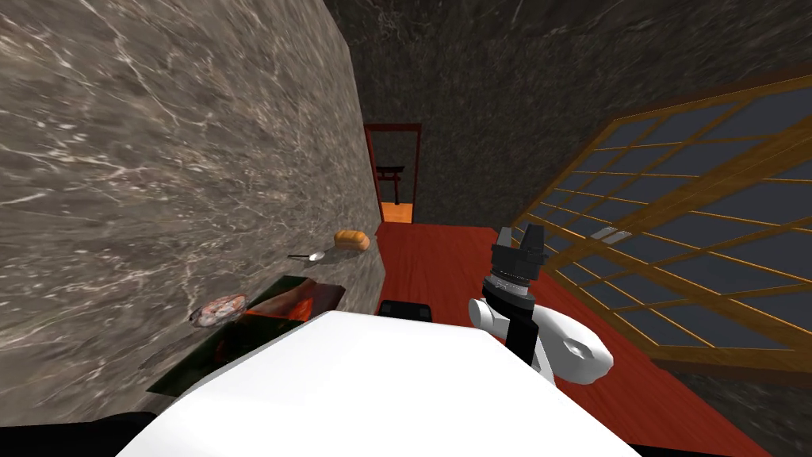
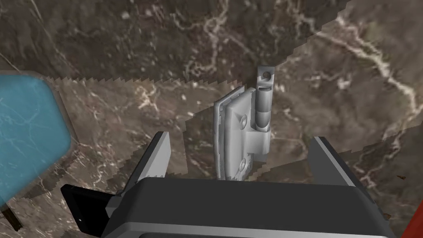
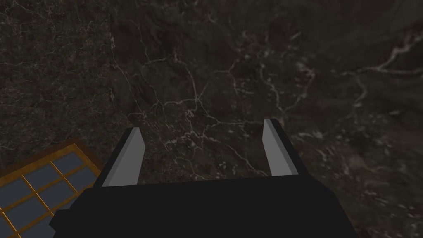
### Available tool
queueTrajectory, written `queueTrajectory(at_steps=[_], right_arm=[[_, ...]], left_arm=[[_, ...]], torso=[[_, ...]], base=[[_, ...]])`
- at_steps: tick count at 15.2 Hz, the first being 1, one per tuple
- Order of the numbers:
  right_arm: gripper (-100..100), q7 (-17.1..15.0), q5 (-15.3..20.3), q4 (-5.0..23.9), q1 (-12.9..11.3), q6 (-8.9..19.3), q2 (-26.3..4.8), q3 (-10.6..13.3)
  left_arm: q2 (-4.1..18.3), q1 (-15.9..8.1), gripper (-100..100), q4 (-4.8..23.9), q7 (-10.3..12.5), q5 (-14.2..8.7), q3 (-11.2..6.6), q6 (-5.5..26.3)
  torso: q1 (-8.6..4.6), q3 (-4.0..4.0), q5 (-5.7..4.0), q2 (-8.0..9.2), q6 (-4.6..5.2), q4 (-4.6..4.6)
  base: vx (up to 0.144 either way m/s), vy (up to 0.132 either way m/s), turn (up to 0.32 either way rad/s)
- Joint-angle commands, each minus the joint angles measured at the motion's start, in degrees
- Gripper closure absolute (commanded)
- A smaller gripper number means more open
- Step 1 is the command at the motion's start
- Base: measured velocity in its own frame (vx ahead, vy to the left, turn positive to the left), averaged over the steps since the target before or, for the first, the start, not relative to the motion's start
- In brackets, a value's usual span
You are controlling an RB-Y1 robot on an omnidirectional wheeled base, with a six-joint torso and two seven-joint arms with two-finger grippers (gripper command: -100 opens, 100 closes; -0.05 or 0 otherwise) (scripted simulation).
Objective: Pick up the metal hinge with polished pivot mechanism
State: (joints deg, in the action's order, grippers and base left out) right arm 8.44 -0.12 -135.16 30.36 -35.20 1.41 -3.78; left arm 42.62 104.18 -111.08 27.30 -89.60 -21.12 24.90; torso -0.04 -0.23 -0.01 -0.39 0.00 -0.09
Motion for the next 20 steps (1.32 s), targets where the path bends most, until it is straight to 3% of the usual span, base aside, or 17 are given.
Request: queueTrajectory(at_steps=[1, 4, 5, 8, 11, 12, 13, 17, 20], right_arm=[[0, 0.00, 0.00, 0.00, 0.00, 0.00, 0.00, 0.00], [0, 0.00, 0.00, 0.00, 0.00, 0.00, 0.00, 0.00], [0, 0.00, 0.00, 0.00, -0.01, 0.00, 0.00, 0.00], [0, 0.00, 0.00, 0.00, -0.01, 0.00, 0.01, 0.01], [0, 0.00, 0.00, 0.00, -0.01, 0.00, 0.01, 0.01], [0, 0.00, 0.00, 0.00, -0.01, 0.00, 0.01, 0.01], [0, 0.00, 0.00, 0.00, -0.01, 0.00, 0.01, 0.01], [0, 0.00, 0.00, 0.00, -0.01, 0.00, 0.01, 0.01], [0, 0.00, 0.00, 0.00, -0.01, 0.00, 0.01, 0.01]], left_arm=[[0.22, 0.41, -100, 1.68, -0.74, -2.30, 0.68, 1.59], [0.48, 1.29, -100, 2.41, -0.38, -3.70, 1.26, 2.84], [0.36, 0.84, -100, 1.83, -0.18, -2.53, 1.11, 1.94], [-0.74, -2.71, -100, 4.78, 0.09, -0.97, 2.89, 2.48], [-1.30, -4.52, -100, 6.24, 0.17, -0.15, 3.73, 2.66], [-1.07, -3.62, -100, 5.48, 0.14, -0.51, 3.31, 2.57], [-1.11, -3.79, 100, 5.64, 0.15, -0.45, 3.39, 2.61], [-1.11, -3.75, 100, 5.61, 0.17, -0.48, 3.43, 2.70], [-0.18, -0.89, 100, 3.33, 0.00, -1.78, 2.05, 2.29]], torso=[[0.00, 0.00, 0.00, 0.00, 0.00, 0.00], [-0.10, 0.09, -0.02, 0.15, -0.01, 0.04], [-0.10, 0.10, -0.02, 0.17, 0.00, 0.04], [-0.18, 0.23, -0.02, 0.38, 0.00, 0.10], [-0.22, 0.30, -0.04, 0.51, -0.01, 0.13], [-0.23, 0.31, -0.04, 0.52, -0.01, 0.14], [-0.23, 0.30, -0.05, 0.50, -0.02, 0.13], [-0.22, 0.30, -0.04, 0.48, -0.01, 0.14], [-0.25, 0.27, -0.07, 0.44, -0.03, 0.13]], base=[[0.080, 0.048, -0.073], [0.055, 0.026, -0.050], [0.032, 0.022, -0.029], [-0.004, 0.004, -0.047], [-0.018, 0.000, -0.033], [-0.008, 0.000, -0.009], [0.000, 0.000, 0.000], [0.000, 0.000, 0.000], [0.012, -0.003, 0.052]])
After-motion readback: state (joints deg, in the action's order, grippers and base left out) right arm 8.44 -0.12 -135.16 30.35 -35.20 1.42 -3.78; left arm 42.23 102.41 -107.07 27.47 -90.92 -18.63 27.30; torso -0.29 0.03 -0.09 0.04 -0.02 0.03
